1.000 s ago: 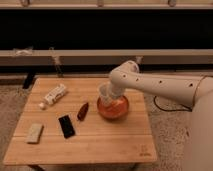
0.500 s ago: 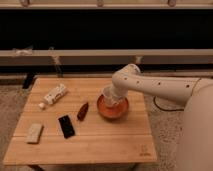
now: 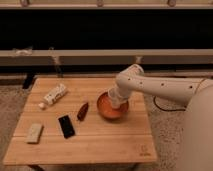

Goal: Place the ceramic cup in the ceramic bowl

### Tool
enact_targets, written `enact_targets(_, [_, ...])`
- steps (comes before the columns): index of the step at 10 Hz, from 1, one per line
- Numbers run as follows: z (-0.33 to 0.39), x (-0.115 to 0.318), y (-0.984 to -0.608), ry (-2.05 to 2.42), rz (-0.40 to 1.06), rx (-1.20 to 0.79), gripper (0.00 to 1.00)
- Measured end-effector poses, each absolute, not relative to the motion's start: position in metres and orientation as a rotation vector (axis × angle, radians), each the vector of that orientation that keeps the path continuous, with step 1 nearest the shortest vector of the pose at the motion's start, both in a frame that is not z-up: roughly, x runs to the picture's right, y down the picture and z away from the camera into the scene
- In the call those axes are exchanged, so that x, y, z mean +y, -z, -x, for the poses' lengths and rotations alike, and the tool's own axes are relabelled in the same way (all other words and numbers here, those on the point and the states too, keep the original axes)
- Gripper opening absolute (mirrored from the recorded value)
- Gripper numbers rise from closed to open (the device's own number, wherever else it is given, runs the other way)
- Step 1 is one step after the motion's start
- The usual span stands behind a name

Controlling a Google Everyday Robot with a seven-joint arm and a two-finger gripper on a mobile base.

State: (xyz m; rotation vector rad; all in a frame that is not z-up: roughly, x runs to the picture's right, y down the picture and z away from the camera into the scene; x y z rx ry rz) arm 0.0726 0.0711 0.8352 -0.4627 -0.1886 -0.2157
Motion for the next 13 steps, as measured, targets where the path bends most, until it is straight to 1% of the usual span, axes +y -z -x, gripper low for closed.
enact_targets(5, [-0.074, 0.071, -0.824, 0.227, 0.475, -0.235, 0.64])
enact_targets(10, [-0.068, 0.031, -0.773, 0.304, 0.415, -0.283, 0.64])
enact_targets(12, [-0.062, 0.018, -0.769, 0.334, 0.398, -0.300, 0.64])
enact_targets(13, [-0.063, 0.018, -0.769, 0.333, 0.398, -0.300, 0.64])
